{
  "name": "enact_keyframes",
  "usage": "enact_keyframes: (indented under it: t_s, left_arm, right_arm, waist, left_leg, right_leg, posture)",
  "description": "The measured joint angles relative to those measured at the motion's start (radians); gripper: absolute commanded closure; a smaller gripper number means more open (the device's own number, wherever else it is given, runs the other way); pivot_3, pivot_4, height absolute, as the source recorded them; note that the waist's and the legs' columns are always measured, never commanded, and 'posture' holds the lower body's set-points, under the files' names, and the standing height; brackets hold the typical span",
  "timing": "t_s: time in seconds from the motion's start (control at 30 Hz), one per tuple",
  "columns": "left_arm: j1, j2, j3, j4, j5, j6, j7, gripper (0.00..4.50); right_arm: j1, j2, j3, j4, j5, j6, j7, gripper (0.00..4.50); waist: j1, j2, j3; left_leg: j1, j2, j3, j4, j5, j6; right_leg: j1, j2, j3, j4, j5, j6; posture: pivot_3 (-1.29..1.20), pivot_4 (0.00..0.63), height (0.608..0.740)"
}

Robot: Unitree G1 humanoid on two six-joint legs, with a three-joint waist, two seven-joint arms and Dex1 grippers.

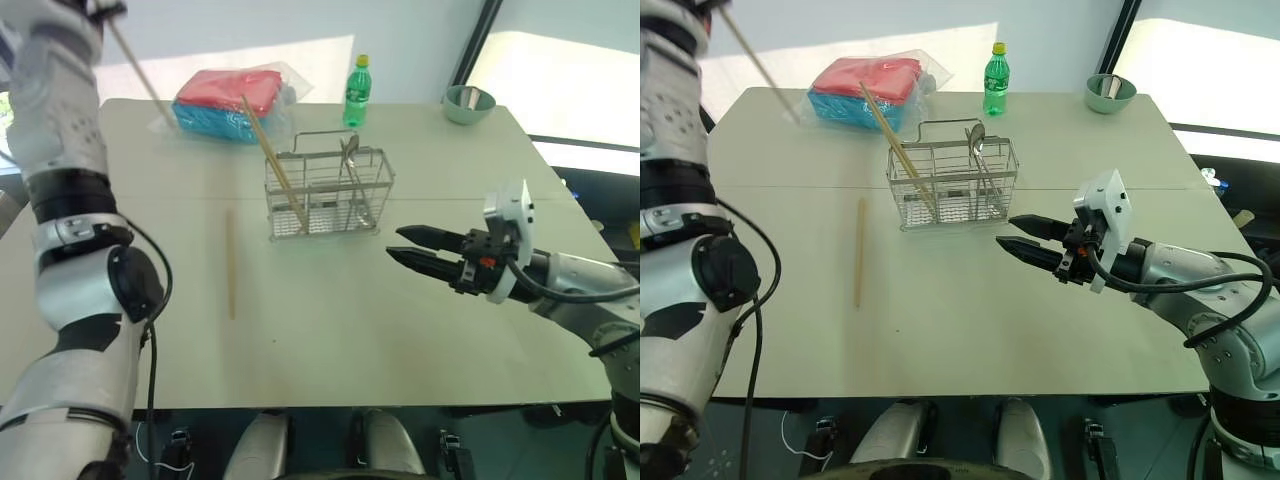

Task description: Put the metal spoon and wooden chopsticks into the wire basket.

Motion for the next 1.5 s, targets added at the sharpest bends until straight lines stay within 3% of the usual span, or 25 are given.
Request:
enact_keyframes:
  t_s: [0.27,0.53,0.63,0.83,0.87,1.03,1.17,1.3,1.4,1.5]
  left_arm:
    - [0.075,-0.181,-0.115,-0.170,-0.089,0.125,-0.099,4.46]
    - [0.265,-0.238,-0.267,-0.198,0.014,0.088,-0.155,4.46]
    - [0.319,-0.253,-0.292,-0.202,0.047,0.046,-0.169,3.30]
    - [0.393,-0.294,-0.291,-0.247,0.044,0.056,-0.160,0.28]
    - [0.393,-0.292,-0.287,-0.267,0.038,0.064,-0.156,0.06]
    - [0.388,-0.248,-0.259,-0.386,-0.001,0.166,-0.120,0.06]
    - [0.288,-0.200,-0.181,-0.419,-0.058,0.273,-0.033,0.06]
    - [0.104,-0.036,-0.122,-0.259,0.009,0.405,0.155,0.06]
    - [0.121,0.040,-0.156,-0.138,0.109,0.507,0.229,0.06]
    - [0.189,0.043,-0.207,-0.047,0.152,0.643,0.218,0.06]
  right_arm:
    - [0.070,0.017,-0.008,-0.041,0.013,-0.005,-0.061,2.60]
    - [0.117,0.024,-0.059,-0.072,0.043,-0.008,-0.128,2.60]
    - [0.121,0.024,-0.078,-0.073,0.060,-0.008,-0.153,2.60]
    - [0.110,0.023,-0.081,-0.067,0.093,-0.008,-0.179,2.60]
    - [0.105,0.022,-0.081,-0.061,0.094,-0.008,-0.180,2.60]
    - [0.079,0.021,-0.077,-0.018,0.093,-0.008,-0.180,2.60]
    - [0.047,0.022,-0.069,0.007,0.092,-0.008,-0.179,2.60]
    - [0.028,0.032,-0.024,0.024,0.081,-0.010,-0.166,2.60]
    - [0.025,0.038,-0.005,0.030,0.069,-0.012,-0.158,2.60]
    - [0.013,0.039,0.009,0.031,0.054,-0.014,-0.150,2.60]
  waist:
    - [0.007,0.002,0.000]
    - [0.010,0.002,0.000]
    - [0.011,0.003,0.000]
    - [0.011,0.002,0.001]
    - [0.011,0.002,0.000]
    - [0.009,0.003,0.001]
    - [0.010,0.003,0.001]
    - [0.003,0.005,-0.001]
    - [0.001,0.011,-0.002]
    - [0.011,0.008,-0.001]
  left_leg:
    - [0.002,0.002,0.000,0.000,0.000,0.000]
    - [0.002,0.002,0.001,0.000,0.000,0.000]
    - [0.002,0.002,0.001,0.000,0.000,0.000]
    - [0.001,0.002,0.000,0.000,0.000,0.001]
    - [0.001,0.002,0.000,0.000,0.000,0.001]
    - [0.002,0.002,0.000,0.000,0.000,0.001]
    - [0.001,0.002,0.000,0.001,0.000,0.001]
    - [0.004,0.002,0.001,-0.001,0.000,0.001]
    - [0.009,0.001,0.001,-0.002,-0.001,0.003]
    - [0.008,0.001,0.000,0.000,-0.001,0.003]
  right_leg:
    - [0.001,0.005,0.001,0.002,0.000,0.000]
    - [0.000,0.005,0.001,0.001,0.000,0.000]
    - [0.001,0.005,0.001,0.001,0.000,0.000]
    - [0.001,0.005,0.001,0.001,0.000,0.000]
    - [0.001,0.005,0.001,0.001,0.000,0.000]
    - [0.001,0.005,0.001,0.001,0.000,0.000]
    - [0.001,0.006,0.001,0.001,0.000,0.000]
    - [0.002,0.006,0.001,0.001,0.000,0.000]
    - [0.007,0.006,0.001,0.001,-0.001,0.001]
    - [0.006,0.006,0.001,0.002,-0.001,0.001]
  posture:
    - [0.00,0.150,0.667]
    - [0.00,0.150,0.667]
    - [0.00,0.150,0.667]
    - [0.00,0.150,0.667]
    - [0.00,0.150,0.667]
    - [0.00,0.150,0.667]
    - [0.00,0.150,0.667]
    - [0.00,0.150,0.667]
    - [0.00,0.150,0.667]
    - [0.00,0.150,0.667]
